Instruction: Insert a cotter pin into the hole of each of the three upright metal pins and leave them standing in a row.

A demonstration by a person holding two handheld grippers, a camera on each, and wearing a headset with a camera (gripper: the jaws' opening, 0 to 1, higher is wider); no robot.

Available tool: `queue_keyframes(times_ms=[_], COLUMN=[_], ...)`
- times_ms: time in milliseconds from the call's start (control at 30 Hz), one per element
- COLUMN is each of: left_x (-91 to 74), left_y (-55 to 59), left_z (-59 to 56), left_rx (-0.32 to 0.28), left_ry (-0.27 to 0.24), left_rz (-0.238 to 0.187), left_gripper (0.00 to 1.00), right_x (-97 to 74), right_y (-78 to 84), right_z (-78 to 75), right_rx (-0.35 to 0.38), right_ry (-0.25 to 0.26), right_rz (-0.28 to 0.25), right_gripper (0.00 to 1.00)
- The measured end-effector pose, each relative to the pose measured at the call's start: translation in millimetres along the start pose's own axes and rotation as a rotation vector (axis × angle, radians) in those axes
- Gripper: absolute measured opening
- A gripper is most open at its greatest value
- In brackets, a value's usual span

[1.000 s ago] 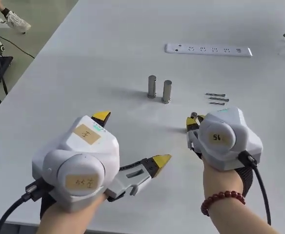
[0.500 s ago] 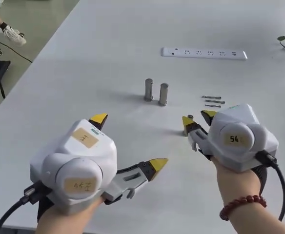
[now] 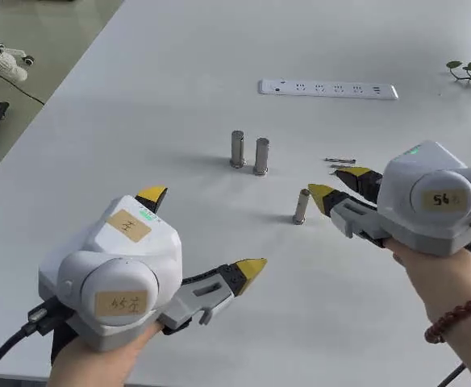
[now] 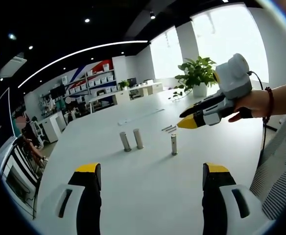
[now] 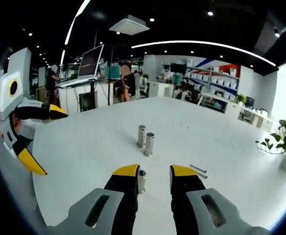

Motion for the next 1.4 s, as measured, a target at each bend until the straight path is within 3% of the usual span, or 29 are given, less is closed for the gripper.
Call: queue_keyframes(times_ms=[200, 267, 367, 500, 767, 1033, 1233, 1400], left_x=[-0.3, -0.2, -0.2, 0.0, 0.6, 1.6, 2.1, 1.9], left_y=[-0.2, 0.1, -0.1, 0.2, -0.2, 1.1, 2.5, 2.9], left_z=[-0.9, -1.2, -1.8, -2.0, -4.4, -4.5, -4.2, -3.2], left_rx=[0.002, 0.000, 0.004, 0.002, -0.024, -0.034, -0.039, -0.050], left_ry=[0.005, 0.008, 0.010, 0.012, 0.031, 0.032, 0.032, 0.025], left_rz=[-0.001, 0.001, 0.000, 0.002, -0.002, 0.002, 0.011, 0.014], left_gripper=[0.86, 0.87, 0.87, 0.88, 0.93, 0.94, 0.93, 0.93], right_x=[1.2, 2.0, 6.5, 8.2, 19.7, 30.0, 38.2, 53.9], right_y=[1.2, 3.2, 2.7, 9.7, 25.5, 38.5, 51.9, 62.4], right_z=[-11.0, -16.4, -26.4, -40.3, -66.5, -78.4, -89.8, -107.8], right_rx=[-0.048, -0.087, -0.082, -0.100, -0.075, -0.071, -0.114, -0.110], right_ry=[-0.039, -0.053, -0.065, -0.057, -0.091, -0.141, -0.161, -0.198], right_rz=[0.075, 0.125, 0.138, 0.225, 0.323, 0.390, 0.461, 0.494], right_gripper=[0.20, 0.19, 0.19, 0.19, 0.19, 0.18, 0.16, 0.15])
Point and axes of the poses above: the centre of the closed fingertips' face, and the gripper's own axes: x roughly forward along the fingers, z roughly to its left, y roughly out of its underside, the point moved 3 cm from there along -x, roughly backward along the fingers, and after that the axes turned 8 degrees about -y, right-handed, at the moved point
